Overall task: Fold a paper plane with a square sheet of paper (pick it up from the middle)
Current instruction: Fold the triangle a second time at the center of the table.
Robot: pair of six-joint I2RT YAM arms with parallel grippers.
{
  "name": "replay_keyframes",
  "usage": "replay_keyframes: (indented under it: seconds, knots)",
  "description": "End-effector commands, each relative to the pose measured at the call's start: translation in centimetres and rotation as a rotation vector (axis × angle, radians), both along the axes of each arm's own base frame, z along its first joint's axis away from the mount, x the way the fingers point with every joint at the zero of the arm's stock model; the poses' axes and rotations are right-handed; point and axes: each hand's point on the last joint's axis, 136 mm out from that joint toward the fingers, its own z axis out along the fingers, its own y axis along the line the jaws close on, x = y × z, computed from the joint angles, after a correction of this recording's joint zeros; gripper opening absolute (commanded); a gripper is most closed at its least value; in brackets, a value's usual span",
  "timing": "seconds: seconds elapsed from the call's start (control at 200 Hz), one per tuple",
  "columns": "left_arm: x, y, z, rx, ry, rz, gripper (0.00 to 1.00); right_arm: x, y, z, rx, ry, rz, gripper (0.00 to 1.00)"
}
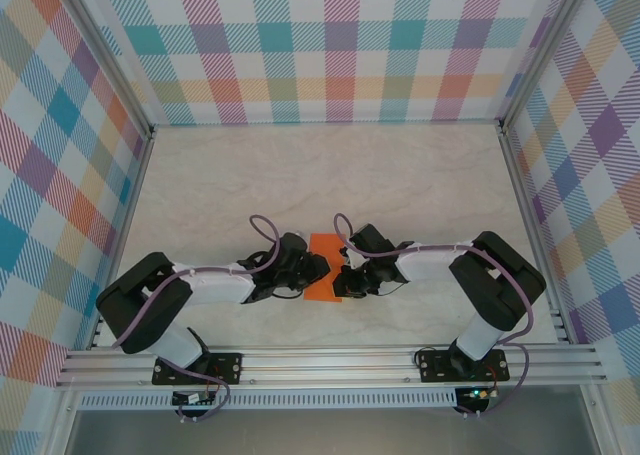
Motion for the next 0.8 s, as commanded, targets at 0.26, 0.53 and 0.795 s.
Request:
replay_keyframes:
  seconds: [0.26,0.53,0.795]
  knots:
    - [-1.2,-1.7,-1.2,-0.051,0.030,-0.034,0.25,-1.3,-1.9,-2.7,-0.113,0.059,-0.014,0.11]
    - [-0.9,0.8,-3.9,0.092,0.043,0.038,0.25,-1.6,-2.3,-2.9,-0.133,0.067,-0.010,0.11]
    - [-0.3,2.9,-5.2,0.216,0.036,0.094,0.25,-2.0,-2.8,-3.1,-0.152,0.075,-0.006,0.11]
